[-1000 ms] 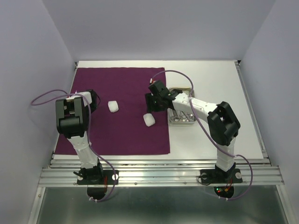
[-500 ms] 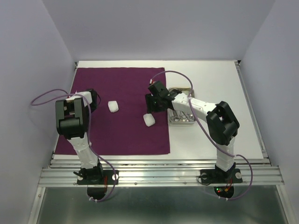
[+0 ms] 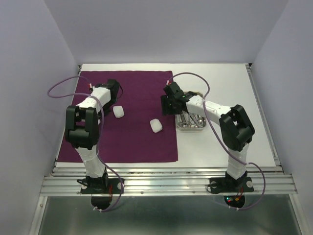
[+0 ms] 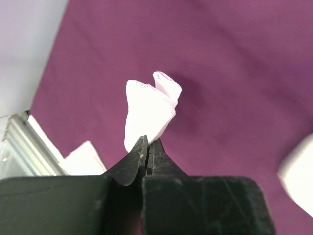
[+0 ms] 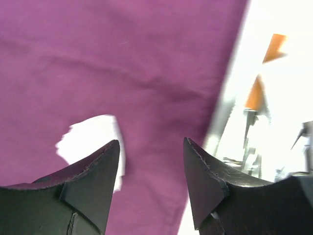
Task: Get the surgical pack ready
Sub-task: Adjust the medical item in the surgical kit.
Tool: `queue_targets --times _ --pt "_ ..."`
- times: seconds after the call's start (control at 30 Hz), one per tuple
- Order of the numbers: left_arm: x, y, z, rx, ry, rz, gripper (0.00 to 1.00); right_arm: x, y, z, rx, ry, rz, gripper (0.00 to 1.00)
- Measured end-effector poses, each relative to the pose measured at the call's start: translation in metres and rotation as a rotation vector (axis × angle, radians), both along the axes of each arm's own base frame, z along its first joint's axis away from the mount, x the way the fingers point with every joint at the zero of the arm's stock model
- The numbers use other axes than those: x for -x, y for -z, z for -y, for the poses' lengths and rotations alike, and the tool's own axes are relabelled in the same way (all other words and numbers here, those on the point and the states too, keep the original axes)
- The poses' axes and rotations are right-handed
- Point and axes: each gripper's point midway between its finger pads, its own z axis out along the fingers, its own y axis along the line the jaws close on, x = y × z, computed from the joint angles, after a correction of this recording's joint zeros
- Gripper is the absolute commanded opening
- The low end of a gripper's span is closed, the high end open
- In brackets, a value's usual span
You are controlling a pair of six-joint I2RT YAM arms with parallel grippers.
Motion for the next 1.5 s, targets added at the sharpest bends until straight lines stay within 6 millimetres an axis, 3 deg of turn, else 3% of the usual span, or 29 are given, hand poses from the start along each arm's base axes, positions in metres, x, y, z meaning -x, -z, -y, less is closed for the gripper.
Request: queue_targets --times 0.13,0.33,0.5,0.77,1.07,1.4,1.5 --pt "-0.014 -0.009 0.024 0.039 0.045 0.038 0.0 -0.005 0.0 0.025 0.019 0.052 0.004 0.6" --pt "-0.037 -0.018 0.056 0.091 0.094 0.088 0.0 -0.007 -0.015 0.042 0.018 0.089 0.036 0.61" --pt "-0.051 -0.008 0.075 0.11 0.114 0.078 0.0 -0.004 -0.02 0.046 0.02 0.095 0.049 0.61" --pt "-0.065 0.013 0.104 0.116 0.147 0.037 0.0 0.003 -0.009 0.052 0.041 0.096 0.028 0.61" --pt "-0.075 0.014 0.114 0.121 0.159 0.038 0.0 0.002 -0.01 0.052 0.042 0.09 0.03 0.61" --pt "-0.077 0.028 0.116 0.122 0.159 0.009 0.0 0.002 -0.01 0.051 0.039 0.089 0.032 0.61" --pt "-0.077 0.028 0.116 0.122 0.161 0.008 0.09 0.002 -0.01 0.051 0.037 0.089 0.033 0.61"
